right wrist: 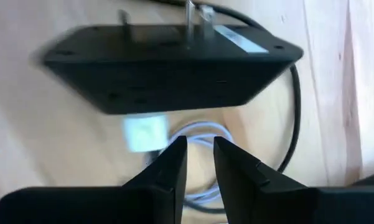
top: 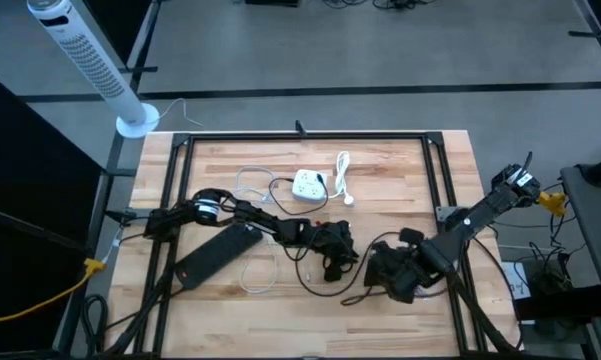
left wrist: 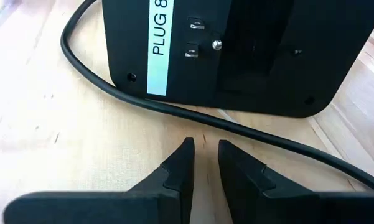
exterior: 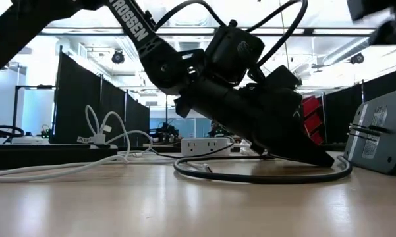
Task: Insert USB
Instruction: Insert the white charger adapter into the bottom black outlet extension
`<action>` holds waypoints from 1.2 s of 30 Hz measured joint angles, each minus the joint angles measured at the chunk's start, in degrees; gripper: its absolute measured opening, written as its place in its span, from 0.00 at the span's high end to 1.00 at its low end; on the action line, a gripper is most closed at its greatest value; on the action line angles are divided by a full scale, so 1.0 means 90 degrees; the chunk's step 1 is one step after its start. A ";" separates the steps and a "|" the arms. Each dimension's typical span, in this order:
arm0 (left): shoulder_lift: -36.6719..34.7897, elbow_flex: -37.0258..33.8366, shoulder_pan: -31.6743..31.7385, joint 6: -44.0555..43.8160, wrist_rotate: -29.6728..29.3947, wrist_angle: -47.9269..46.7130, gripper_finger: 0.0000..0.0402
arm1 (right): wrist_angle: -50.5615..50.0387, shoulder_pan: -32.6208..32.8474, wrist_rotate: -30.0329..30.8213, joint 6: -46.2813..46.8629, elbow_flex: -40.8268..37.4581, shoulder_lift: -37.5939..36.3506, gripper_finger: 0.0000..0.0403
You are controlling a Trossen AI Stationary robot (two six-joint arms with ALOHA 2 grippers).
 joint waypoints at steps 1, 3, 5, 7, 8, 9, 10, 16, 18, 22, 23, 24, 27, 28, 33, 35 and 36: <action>0.0026 -0.0005 -0.0019 -0.0021 0.0000 0.0102 0.85 | 0.0017 0.0040 0.0005 0.0153 -0.0117 0.0022 0.83; 0.0091 -0.0014 -0.0080 -0.0085 -0.0011 0.0365 0.85 | 0.0152 0.0046 0.0031 0.0215 -0.0368 0.0115 0.85; 0.0232 -0.0015 -0.0161 -0.0142 -0.0054 0.0716 0.85 | 0.0462 -0.0013 0.0055 -0.0015 -0.0580 0.0203 0.86; 0.0321 -0.0014 -0.0172 -0.0210 -0.0024 0.0879 0.85 | 0.0870 -0.0153 0.0213 -0.0367 -0.0656 0.0270 0.87; 0.0352 -0.0012 -0.0172 -0.0240 -0.0025 0.0943 0.85 | 0.1096 -0.0261 0.0284 -0.0593 -0.0656 0.0291 0.88; 0.0372 -0.0011 -0.0176 -0.0301 -0.0028 0.0952 0.85 | 0.1359 -0.0369 0.0356 -0.0861 -0.0654 0.0302 0.88; 0.0395 -0.0010 -0.0176 -0.0374 -0.0022 0.0957 0.85 | 0.1489 -0.0476 0.0348 -0.1110 -0.0650 0.0299 0.89; 0.0351 -0.0012 -0.0211 -0.0438 -0.0012 0.0962 0.85 | 0.2740 -0.1060 0.0696 -0.2121 -0.0660 0.0381 0.92; 0.0286 -0.0013 -0.0227 -0.0445 0.0013 0.0909 0.85 | 0.2905 -0.1161 0.0779 -0.2482 -0.0676 0.0462 0.93; 0.0082 -0.0014 -0.0232 -0.0441 0.0093 0.0483 0.85 | 0.3327 -0.1247 0.0757 -0.2839 -0.0668 0.0635 0.93; -0.0021 -0.0009 -0.0232 -0.0421 0.0104 0.0165 0.85 | 0.3359 -0.1260 0.0764 -0.2870 -0.0667 0.0674 0.93; -0.0137 -0.0009 -0.0232 -0.0387 0.0100 -0.0156 0.85 | 0.3326 -0.1259 0.0770 -0.2891 -0.0675 0.0684 0.93; -0.0489 -0.0010 -0.0242 -0.0250 0.0058 -0.1223 0.85 | 0.3377 -0.1268 0.0732 -0.2975 -0.0757 0.0773 0.93; -0.0604 -0.0012 -0.0251 -0.0227 0.0052 -0.1569 0.85 | 0.3381 -0.1271 0.0752 -0.3014 -0.0805 0.0812 0.93; -0.1055 -0.0019 -0.0279 -0.0143 -0.0137 -0.2877 0.85 | 0.3582 -0.1273 0.0876 -0.3112 -0.0902 0.0971 0.93; -0.1245 -0.0022 -0.0283 -0.0137 -0.0332 -0.3227 0.85 | 0.3615 -0.1249 0.0884 -0.3175 -0.0892 0.0950 0.93; -0.1312 -0.0022 -0.0294 -0.0128 -0.0490 -0.3350 0.85 | 0.3595 -0.1219 0.0849 -0.3174 -0.0870 0.0895 0.93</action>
